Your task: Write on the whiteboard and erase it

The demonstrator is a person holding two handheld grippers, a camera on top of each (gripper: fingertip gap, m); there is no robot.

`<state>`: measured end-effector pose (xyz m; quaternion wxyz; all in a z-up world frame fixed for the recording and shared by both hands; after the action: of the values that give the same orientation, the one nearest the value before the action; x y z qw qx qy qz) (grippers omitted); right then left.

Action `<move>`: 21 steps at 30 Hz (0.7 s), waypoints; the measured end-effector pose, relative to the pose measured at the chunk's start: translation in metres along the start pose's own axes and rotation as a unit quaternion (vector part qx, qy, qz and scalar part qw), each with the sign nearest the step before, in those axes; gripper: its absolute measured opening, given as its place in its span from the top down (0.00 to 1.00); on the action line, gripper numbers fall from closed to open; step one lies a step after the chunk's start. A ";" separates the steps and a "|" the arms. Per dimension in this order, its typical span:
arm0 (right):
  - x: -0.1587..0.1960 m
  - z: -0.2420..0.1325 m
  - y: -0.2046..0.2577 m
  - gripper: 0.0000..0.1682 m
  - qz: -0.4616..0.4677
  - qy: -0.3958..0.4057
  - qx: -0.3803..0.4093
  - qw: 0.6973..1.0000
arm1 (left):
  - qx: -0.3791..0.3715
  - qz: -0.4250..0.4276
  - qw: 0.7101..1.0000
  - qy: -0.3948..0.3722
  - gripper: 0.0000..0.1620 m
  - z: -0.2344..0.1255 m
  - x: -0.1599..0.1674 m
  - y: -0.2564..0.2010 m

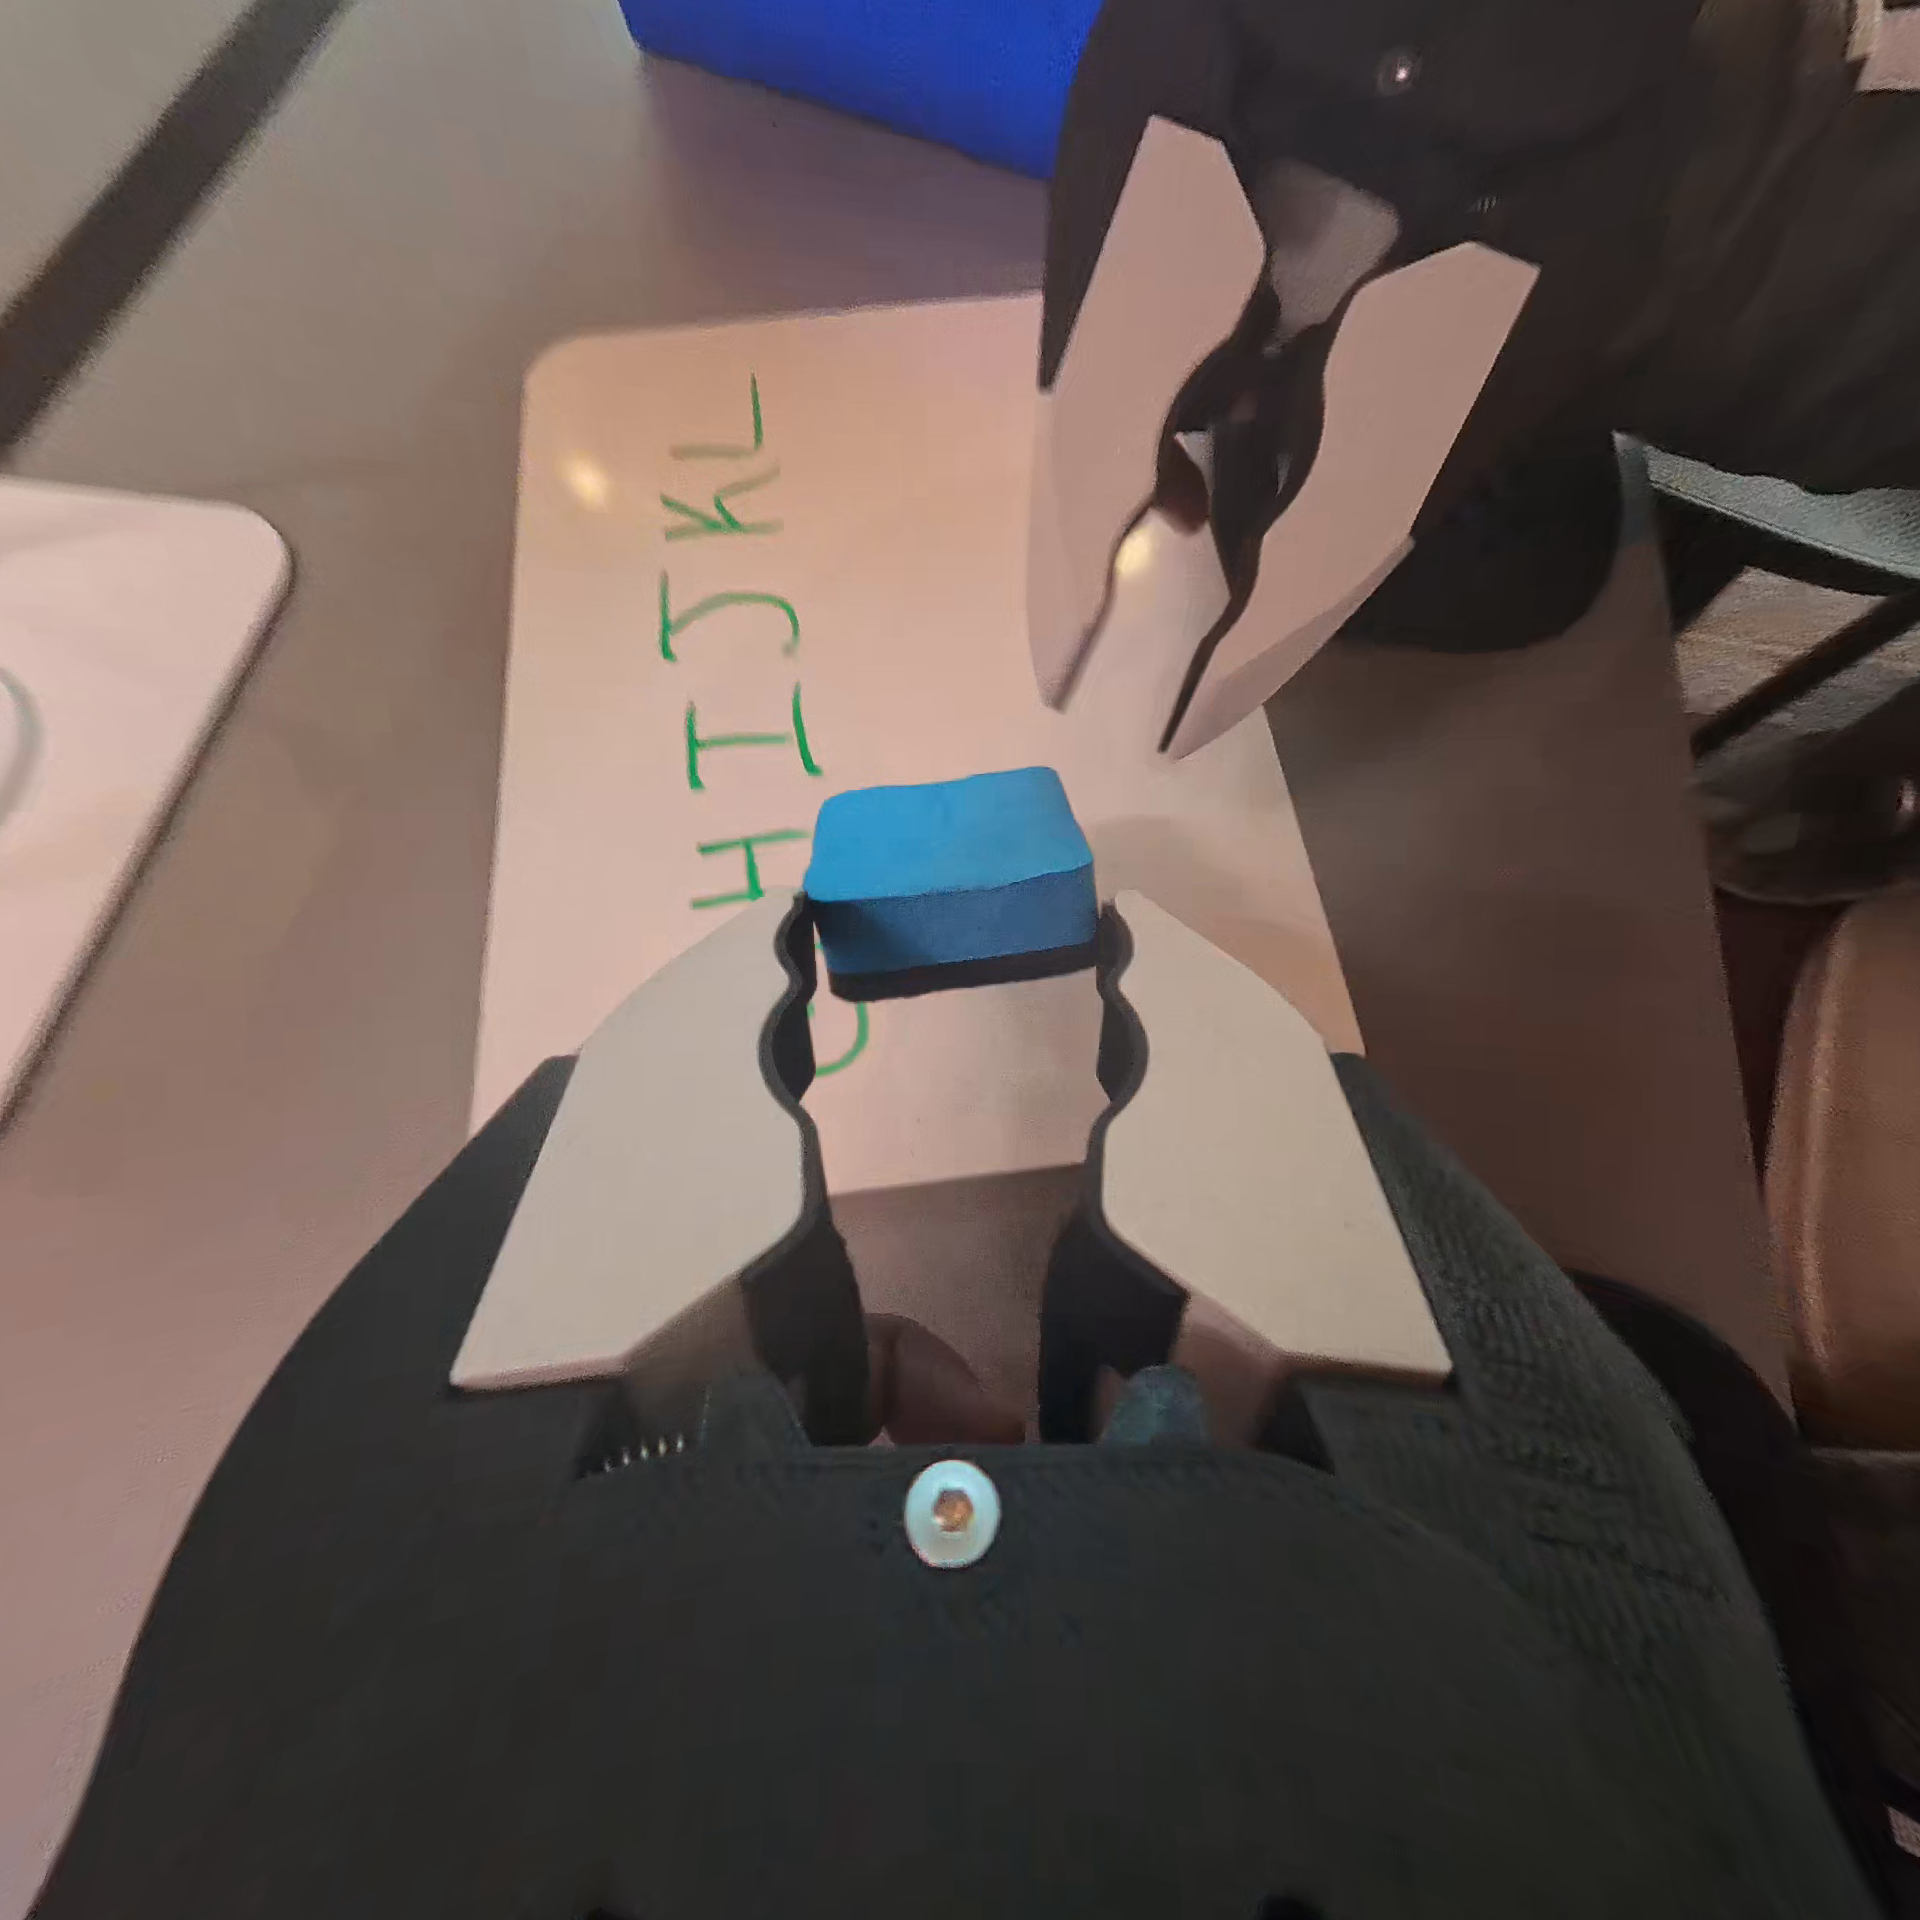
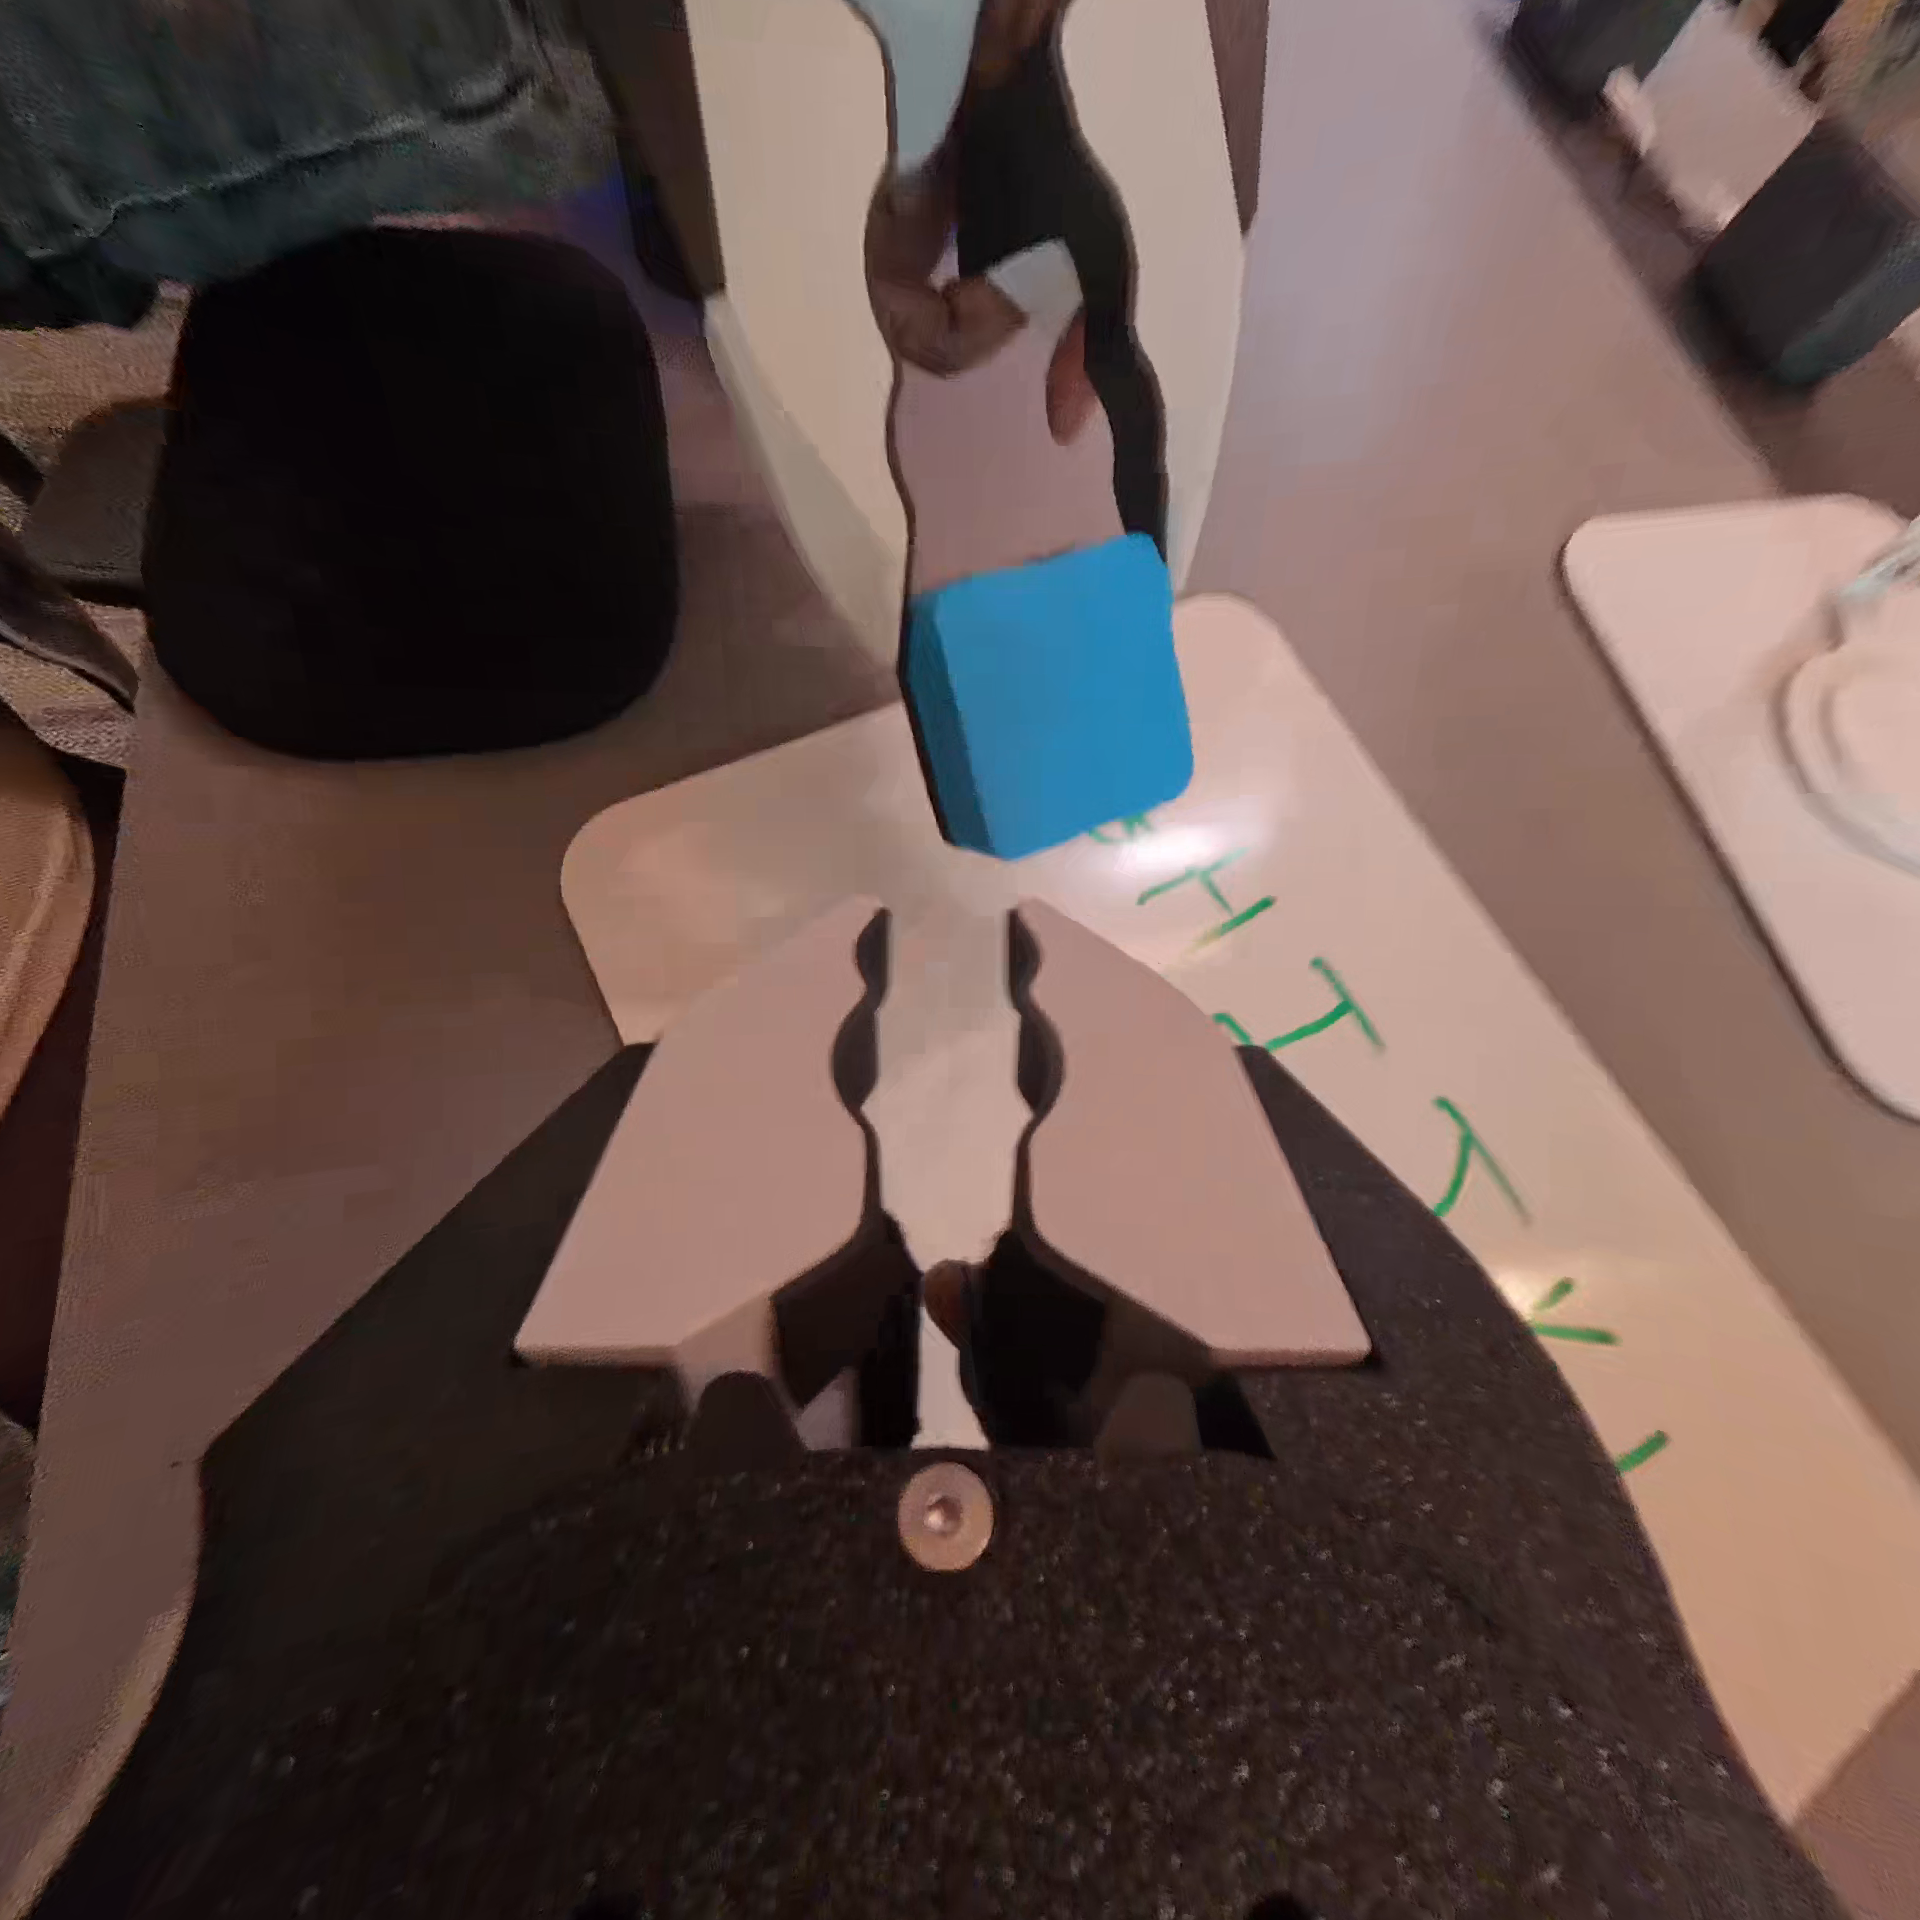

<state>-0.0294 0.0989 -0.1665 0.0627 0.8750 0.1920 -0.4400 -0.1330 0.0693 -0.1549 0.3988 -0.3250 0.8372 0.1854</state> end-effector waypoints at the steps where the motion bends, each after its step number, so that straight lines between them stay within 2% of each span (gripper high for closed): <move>1: 0.005 0.003 -0.001 0.79 0.004 0.005 -0.004 1.000 | 0.010 -0.011 1.000 0.008 0.68 0.004 0.009 0.001; 4: 0.006 0.011 -0.001 0.64 0.016 0.003 -0.032 0.999 | 0.016 0.024 0.999 0.036 0.68 0.019 0.026 -0.006; 7: -0.003 0.020 -0.001 0.58 0.013 -0.006 -0.072 0.997 | 0.027 0.058 0.998 -0.004 0.68 0.019 0.016 -0.015; 9: -0.005 0.027 -0.006 0.59 -0.006 0.004 -0.079 0.997 | 0.022 0.071 0.997 -0.022 0.68 0.017 0.012 -0.015; 11: -0.004 0.029 -0.011 0.70 -0.026 0.022 -0.073 0.997 | 0.033 0.072 0.996 -0.033 0.68 0.017 0.013 -0.017; 15: -0.003 0.026 -0.011 0.78 -0.025 0.019 -0.092 0.995 | 0.047 0.025 0.997 -0.055 0.68 0.020 0.014 -0.013; 16: -0.004 0.026 -0.010 0.77 -0.016 0.019 -0.099 0.995 | 0.056 0.020 0.996 -0.062 0.69 0.019 0.014 -0.014; 18: -0.005 0.027 -0.010 0.55 -0.003 0.029 -0.098 0.995 | 0.057 0.025 0.995 -0.075 0.69 0.020 0.013 -0.014; 20: -0.004 0.031 -0.007 0.53 -0.013 0.038 -0.105 0.994 | 0.061 0.028 0.994 -0.082 0.68 0.021 0.011 -0.017; 21: -0.003 0.033 -0.006 0.60 -0.023 0.041 -0.104 0.993 | 0.065 0.028 0.994 -0.084 0.68 0.022 0.011 -0.019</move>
<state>-0.0580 0.0941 -0.1834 0.1355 0.8762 0.2597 -0.3828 -0.1129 0.0639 -0.1777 0.4825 -0.2581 0.8199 0.1683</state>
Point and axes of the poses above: each gripper's, where its closed fingertips meet, z out along the fingers, x out of its underside, y = z × x across the jaws, the point moved 4 cm from there along -z, back along the fingers, and after that the axes turned 6 degrees about -x, right-handed, at the moved point
